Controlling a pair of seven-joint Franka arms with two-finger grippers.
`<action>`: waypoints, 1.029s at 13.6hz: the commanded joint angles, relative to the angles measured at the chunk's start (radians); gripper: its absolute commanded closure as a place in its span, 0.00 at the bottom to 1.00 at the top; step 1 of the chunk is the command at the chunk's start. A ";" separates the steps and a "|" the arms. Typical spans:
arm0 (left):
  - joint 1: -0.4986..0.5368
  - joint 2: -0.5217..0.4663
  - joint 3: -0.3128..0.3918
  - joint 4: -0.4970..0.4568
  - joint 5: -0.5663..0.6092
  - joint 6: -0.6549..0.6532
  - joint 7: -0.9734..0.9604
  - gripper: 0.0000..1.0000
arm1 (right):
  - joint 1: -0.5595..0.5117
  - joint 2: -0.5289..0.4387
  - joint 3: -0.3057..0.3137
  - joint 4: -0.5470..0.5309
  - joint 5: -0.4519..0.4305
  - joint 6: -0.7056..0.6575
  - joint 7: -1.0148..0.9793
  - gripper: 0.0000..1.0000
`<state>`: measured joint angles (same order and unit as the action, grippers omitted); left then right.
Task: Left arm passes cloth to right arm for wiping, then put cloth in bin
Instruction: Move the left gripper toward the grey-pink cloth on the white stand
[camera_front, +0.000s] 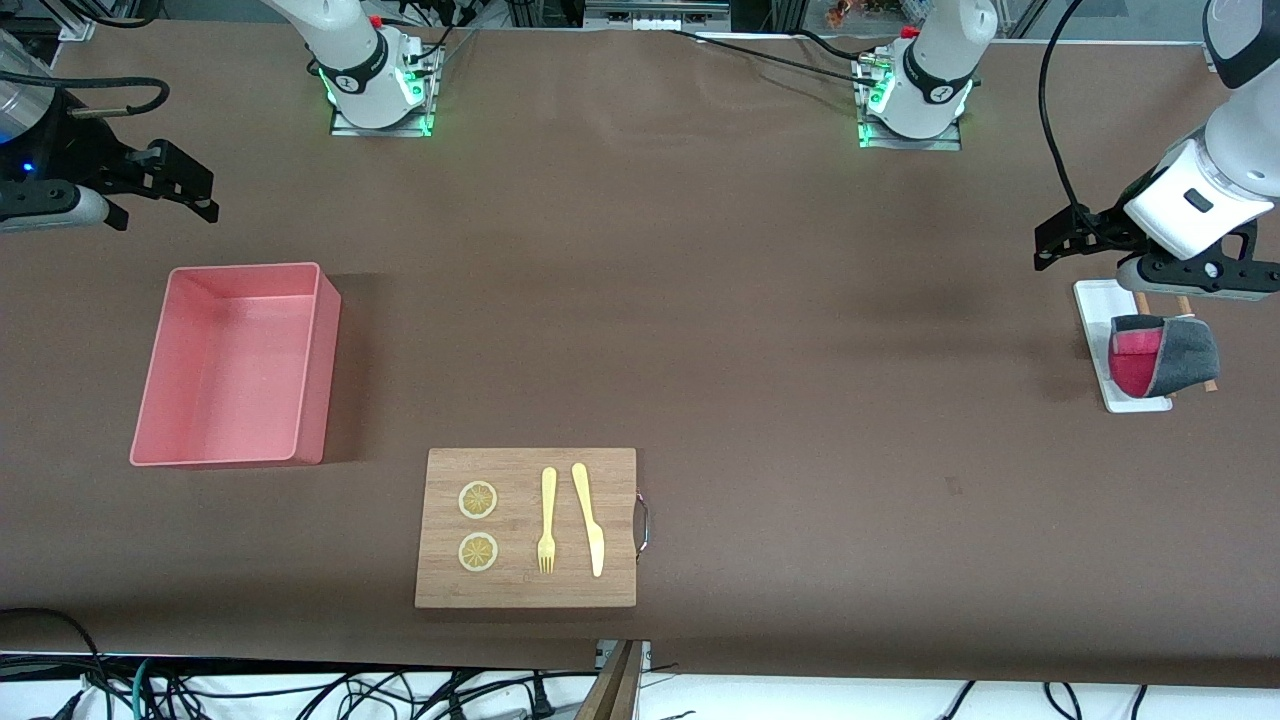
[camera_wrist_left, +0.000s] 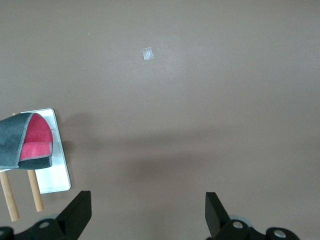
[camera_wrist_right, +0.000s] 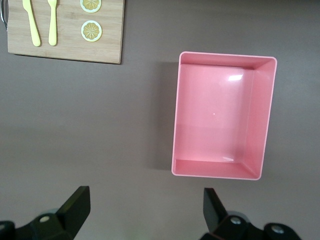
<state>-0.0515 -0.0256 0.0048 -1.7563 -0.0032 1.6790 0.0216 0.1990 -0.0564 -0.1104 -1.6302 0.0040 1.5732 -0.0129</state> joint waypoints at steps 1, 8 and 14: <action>0.009 0.012 -0.006 -0.005 0.006 0.005 -0.011 0.00 | -0.003 0.012 -0.003 0.024 0.019 -0.007 -0.007 0.00; 0.022 0.012 -0.003 -0.009 0.058 -0.031 -0.006 0.00 | -0.001 0.013 -0.002 0.026 0.027 -0.004 -0.007 0.00; 0.051 0.041 0.000 -0.006 0.085 -0.094 0.049 0.00 | -0.003 0.012 -0.015 0.024 0.034 -0.012 -0.009 0.00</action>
<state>-0.0074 -0.0031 0.0086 -1.7619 0.0636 1.5919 0.0358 0.1990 -0.0560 -0.1207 -1.6302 0.0201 1.5735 -0.0129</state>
